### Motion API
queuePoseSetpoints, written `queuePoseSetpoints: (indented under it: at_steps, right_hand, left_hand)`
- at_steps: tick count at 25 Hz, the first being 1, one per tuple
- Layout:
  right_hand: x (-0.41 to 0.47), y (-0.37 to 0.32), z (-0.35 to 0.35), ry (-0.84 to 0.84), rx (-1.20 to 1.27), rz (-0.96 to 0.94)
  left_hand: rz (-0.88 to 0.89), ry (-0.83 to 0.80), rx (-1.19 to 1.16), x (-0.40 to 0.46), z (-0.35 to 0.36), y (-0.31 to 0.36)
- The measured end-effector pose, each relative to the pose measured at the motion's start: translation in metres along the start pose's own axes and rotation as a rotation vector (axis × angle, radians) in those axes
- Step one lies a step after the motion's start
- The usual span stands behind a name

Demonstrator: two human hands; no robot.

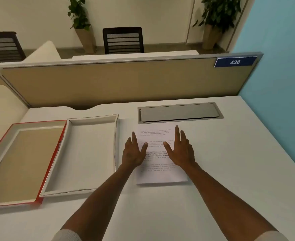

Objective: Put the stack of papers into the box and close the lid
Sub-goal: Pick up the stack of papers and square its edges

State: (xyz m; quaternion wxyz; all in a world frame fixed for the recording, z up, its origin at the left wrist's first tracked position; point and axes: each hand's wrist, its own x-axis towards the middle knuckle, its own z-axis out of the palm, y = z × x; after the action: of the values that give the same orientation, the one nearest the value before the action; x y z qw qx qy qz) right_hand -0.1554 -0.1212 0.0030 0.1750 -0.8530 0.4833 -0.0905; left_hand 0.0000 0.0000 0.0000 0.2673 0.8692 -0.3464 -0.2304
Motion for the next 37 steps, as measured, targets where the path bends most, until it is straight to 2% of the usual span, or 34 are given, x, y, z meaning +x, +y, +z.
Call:
queuePoseSetpoints:
  at_steps: [4,10,17,24,26,29,32,37]
  right_hand:
    - [-0.007,0.011,0.017,-0.091,0.060,0.175]
    - [-0.003,0.014,0.028,-0.144,0.086,0.219]
    - [0.000,0.016,0.033,-0.129,0.092,0.224]
    - [-0.001,0.018,0.036,-0.108,0.096,0.221]
    - [-0.001,0.018,0.037,-0.102,0.097,0.221]
    - [-0.001,0.017,0.039,-0.086,0.104,0.227]
    - [-0.001,0.017,0.039,-0.088,0.096,0.228]
    - [-0.002,0.019,0.039,-0.086,0.113,0.231]
  left_hand:
    - [-0.166,-0.005,-0.076,0.005,0.007,-0.007]
    - [-0.279,0.026,-0.279,0.007,0.022,0.008]
    - [-0.621,0.073,-0.666,0.030,0.007,0.018]
    - [-0.621,-0.083,-0.731,0.044,-0.008,0.018]
    - [-0.583,-0.088,-0.591,0.043,-0.004,0.018]
    - [-0.505,-0.010,-0.332,0.038,0.009,0.024]
    - [-0.483,0.005,-0.417,0.038,0.008,0.036]
    - [-0.493,-0.102,-0.574,0.040,0.001,0.029]
